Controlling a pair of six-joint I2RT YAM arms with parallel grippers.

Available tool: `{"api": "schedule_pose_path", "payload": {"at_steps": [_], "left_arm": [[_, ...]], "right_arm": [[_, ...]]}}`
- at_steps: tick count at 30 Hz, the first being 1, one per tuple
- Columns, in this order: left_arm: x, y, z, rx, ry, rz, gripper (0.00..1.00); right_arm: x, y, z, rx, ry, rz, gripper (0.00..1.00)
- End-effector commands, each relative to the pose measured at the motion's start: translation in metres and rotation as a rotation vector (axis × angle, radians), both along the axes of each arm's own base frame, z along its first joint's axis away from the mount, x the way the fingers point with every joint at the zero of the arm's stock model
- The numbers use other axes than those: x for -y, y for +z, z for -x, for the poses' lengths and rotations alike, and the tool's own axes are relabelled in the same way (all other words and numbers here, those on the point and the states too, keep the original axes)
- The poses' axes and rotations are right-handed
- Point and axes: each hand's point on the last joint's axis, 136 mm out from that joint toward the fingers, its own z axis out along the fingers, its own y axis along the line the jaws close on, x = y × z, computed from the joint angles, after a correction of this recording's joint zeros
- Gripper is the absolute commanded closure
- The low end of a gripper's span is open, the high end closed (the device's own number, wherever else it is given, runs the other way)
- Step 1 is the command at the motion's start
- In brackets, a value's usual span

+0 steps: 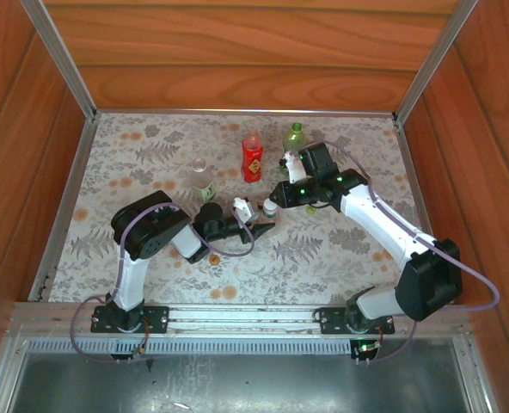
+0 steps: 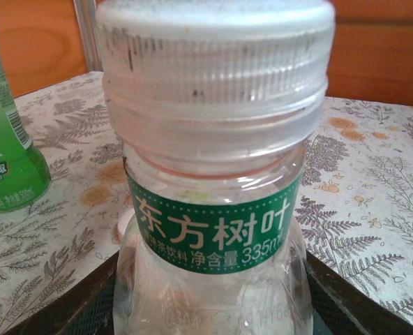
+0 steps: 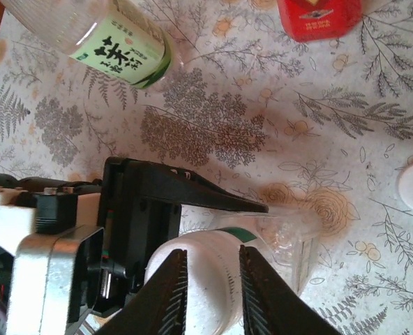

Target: Screw on the bottle caps

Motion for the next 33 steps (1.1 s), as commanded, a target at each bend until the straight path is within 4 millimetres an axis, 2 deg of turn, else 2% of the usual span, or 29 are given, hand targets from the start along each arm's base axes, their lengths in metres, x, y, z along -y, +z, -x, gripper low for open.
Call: {"api": "schedule_pose_path", "payload": {"at_steps": [1, 5, 9, 13, 14, 16, 19, 22, 25, 28, 33], "left_arm": [[0.0, 0.007, 0.004, 0.019, -0.011, 0.007, 0.44], [-0.002, 0.007, -0.002, 0.016, 0.025, 0.005, 0.44], [-0.002, 0.009, -0.003, 0.016, 0.029, 0.009, 0.44], [-0.001, 0.013, -0.003, 0.03, 0.031, 0.014, 0.44], [-0.002, 0.014, -0.003, 0.04, 0.033, 0.011, 0.44], [-0.004, 0.016, -0.001, 0.065, 0.039, 0.0, 0.44], [-0.008, 0.016, 0.001, 0.107, 0.057, -0.052, 0.44], [-0.014, 0.018, 0.007, 0.157, 0.056, -0.109, 0.44], [-0.022, 0.016, 0.01, 0.205, 0.057, -0.176, 0.44], [-0.027, 0.018, 0.013, 0.234, 0.047, -0.235, 0.44], [-0.036, 0.028, 0.017, 0.271, 0.036, -0.316, 0.44]], "right_arm": [[0.002, 0.0, 0.01, -0.029, 0.021, -0.019, 0.76], [0.007, -0.012, 0.039, -0.103, 0.051, -0.041, 0.83], [0.003, -0.011, 0.068, -0.171, 0.113, -0.123, 0.84], [0.009, 0.002, 0.071, -0.106, 0.107, -0.12, 0.85], [0.012, 0.005, 0.069, -0.074, 0.105, -0.106, 0.82], [0.02, 0.016, 0.066, 0.014, 0.109, -0.075, 0.7], [0.031, 0.028, 0.065, 0.113, 0.128, -0.016, 0.48], [0.038, 0.038, 0.072, 0.232, 0.24, 0.048, 0.36], [0.048, 0.047, 0.069, 0.367, 0.301, 0.136, 0.31], [0.049, 0.058, 0.074, 0.467, 0.439, 0.225, 0.27], [0.045, 0.053, 0.076, 0.628, 0.708, 0.436, 0.25]]}}
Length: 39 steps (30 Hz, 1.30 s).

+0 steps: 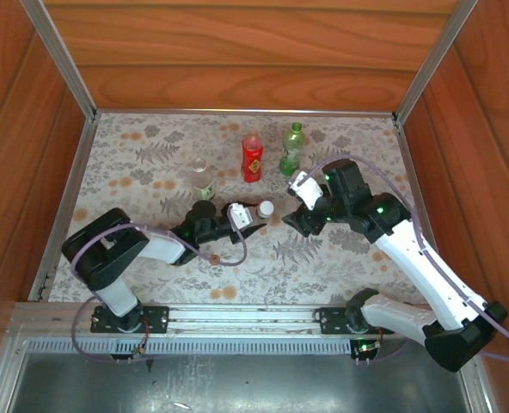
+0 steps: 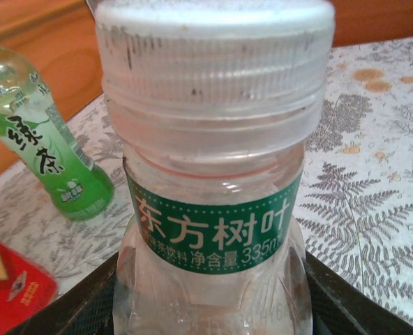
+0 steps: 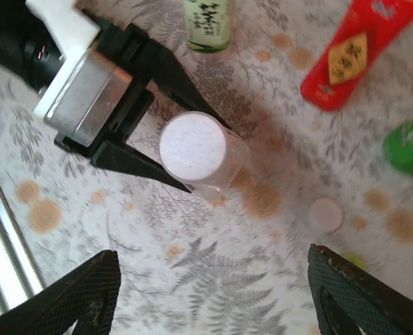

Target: Screw on the bottle caps

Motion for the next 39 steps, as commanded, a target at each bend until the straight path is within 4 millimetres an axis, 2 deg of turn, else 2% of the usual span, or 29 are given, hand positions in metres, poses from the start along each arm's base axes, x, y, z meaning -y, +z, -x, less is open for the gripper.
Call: {"api": "schedule_pose_path", "payload": {"at_steps": [1, 6, 10, 15, 21, 29, 33, 39], "left_arm": [[-0.008, -0.009, 0.006, 0.02, -0.015, -0.127, 0.44], [-0.014, -0.005, 0.014, 0.027, -0.036, -0.164, 0.44], [-0.017, -0.001, 0.018, 0.02, -0.043, -0.16, 0.44], [-0.016, 0.003, 0.021, 0.016, -0.054, -0.147, 0.44], [-0.016, 0.006, 0.022, 0.028, -0.059, -0.143, 0.44], [-0.017, 0.015, 0.025, 0.038, -0.065, -0.123, 0.44], [-0.017, 0.015, 0.026, 0.037, -0.069, -0.124, 0.45], [-0.018, 0.014, 0.024, 0.041, -0.059, -0.129, 0.45]], "right_arm": [[0.005, -0.012, 0.001, 0.162, 0.208, 0.227, 0.25], [-0.025, -0.004, 0.004, 0.27, 0.369, 0.22, 0.25], [-0.048, -0.009, 0.009, 0.262, 0.473, 0.211, 0.27], [-0.064, -0.017, 0.01, 0.238, 0.557, 0.209, 0.32], [-0.066, -0.036, 0.003, 0.233, 0.586, 0.267, 0.4], [-0.072, -0.045, 0.0, 0.195, 0.586, 0.27, 0.52], [-0.071, -0.045, 0.0, 0.188, 0.582, 0.277, 0.6], [-0.07, -0.042, 0.002, 0.157, 0.556, 0.267, 0.63]]}}
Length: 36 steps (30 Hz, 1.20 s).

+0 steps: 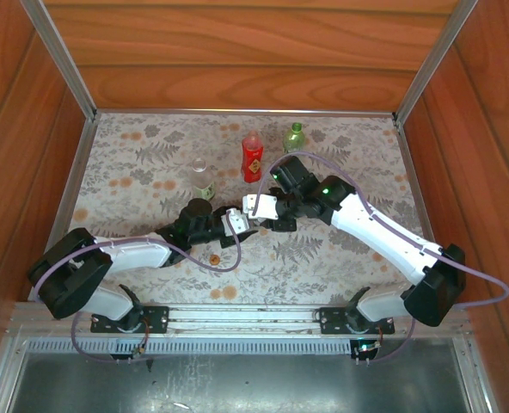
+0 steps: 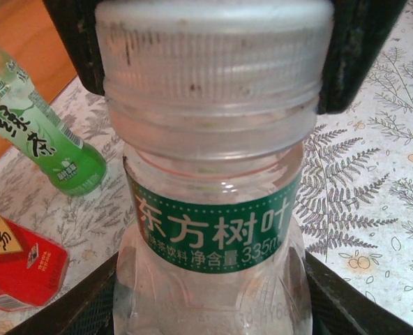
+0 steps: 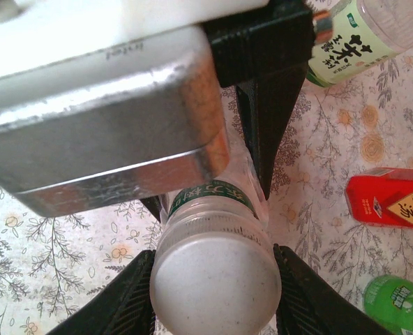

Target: Screw on the bottle caps

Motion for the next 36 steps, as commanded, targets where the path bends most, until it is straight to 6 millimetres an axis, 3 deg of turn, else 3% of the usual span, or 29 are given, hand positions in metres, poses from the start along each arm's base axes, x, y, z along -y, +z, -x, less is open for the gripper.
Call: {"api": "schedule_pose_path", "payload": {"at_steps": [1, 7, 16, 27, 36], "left_arm": [[0.002, 0.01, 0.004, 0.031, -0.024, 0.016, 0.45], [-0.001, 0.016, 0.005, 0.035, -0.009, 0.032, 0.44], [-0.001, 0.018, 0.009, 0.026, -0.026, 0.044, 0.39], [-0.002, 0.012, 0.008, 0.019, -0.016, 0.031, 0.33], [-0.003, 0.012, 0.007, 0.026, -0.009, 0.028, 0.37]], "right_arm": [[-0.003, 0.006, 0.005, -0.037, -0.004, -0.013, 0.65], [-0.007, 0.012, 0.009, -0.119, -0.122, -0.095, 0.76], [-0.008, 0.016, 0.017, -0.126, -0.122, -0.174, 0.83], [-0.011, 0.022, 0.016, -0.128, -0.128, -0.216, 0.86], [-0.011, 0.023, 0.02, -0.139, -0.122, -0.239, 0.87]]}}
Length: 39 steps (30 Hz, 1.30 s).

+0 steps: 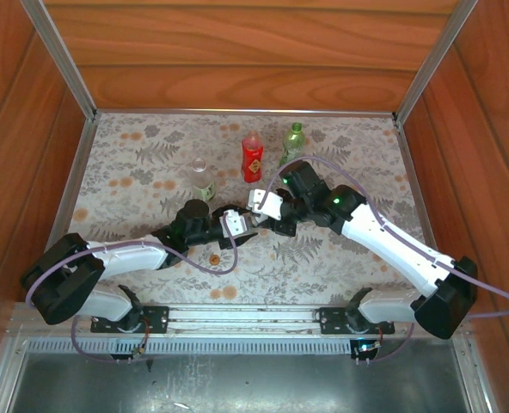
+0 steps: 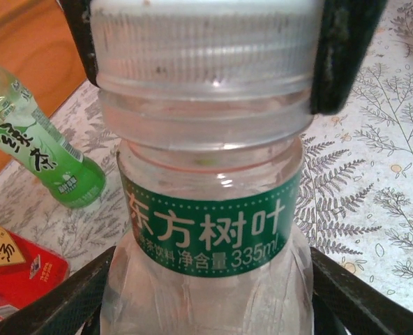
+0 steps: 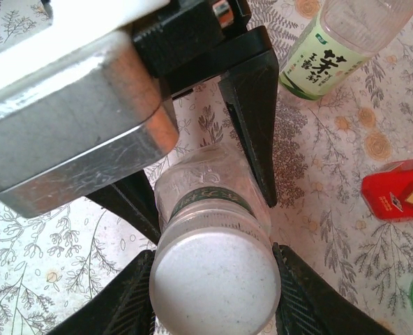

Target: Screw on the bottle caps

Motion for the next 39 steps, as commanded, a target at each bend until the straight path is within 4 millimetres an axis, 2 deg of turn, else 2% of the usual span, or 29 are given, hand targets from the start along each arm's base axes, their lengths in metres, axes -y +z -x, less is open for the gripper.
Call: {"api": "schedule_pose_path", "payload": {"at_steps": [1, 4, 12, 22, 29, 31, 35, 39], "left_arm": [[0.0, 0.002, 0.0, 0.016, 0.004, 0.005, 0.39], [0.0, 0.003, 0.001, 0.017, 0.001, 0.007, 0.45], [0.0, 0.001, -0.001, 0.017, 0.004, 0.0, 0.47], [0.0, 0.004, 0.0, 0.024, 0.001, 0.005, 0.52], [-0.001, 0.0, 0.0, 0.029, 0.003, -0.007, 0.52], [-0.001, -0.001, -0.001, 0.034, 0.002, -0.012, 0.52], [-0.001, -0.004, -0.001, 0.039, -0.003, -0.021, 0.52], [-0.001, -0.004, 0.001, 0.043, -0.008, -0.022, 0.52]], "right_arm": [[-0.007, 0.01, 0.009, -0.032, 0.025, -0.065, 0.87], [-0.006, 0.011, 0.01, -0.035, 0.023, -0.066, 0.86], [-0.004, 0.006, 0.009, -0.038, 0.013, -0.045, 0.81], [0.001, 0.008, 0.008, -0.01, 0.013, -0.032, 0.45], [0.008, 0.011, 0.013, -0.004, 0.041, 0.006, 0.32], [0.007, 0.014, 0.01, 0.013, 0.042, 0.01, 0.32], [0.004, 0.019, 0.006, 0.025, 0.061, 0.017, 0.41], [0.001, 0.015, 0.004, 0.016, 0.077, 0.041, 0.48]]}}
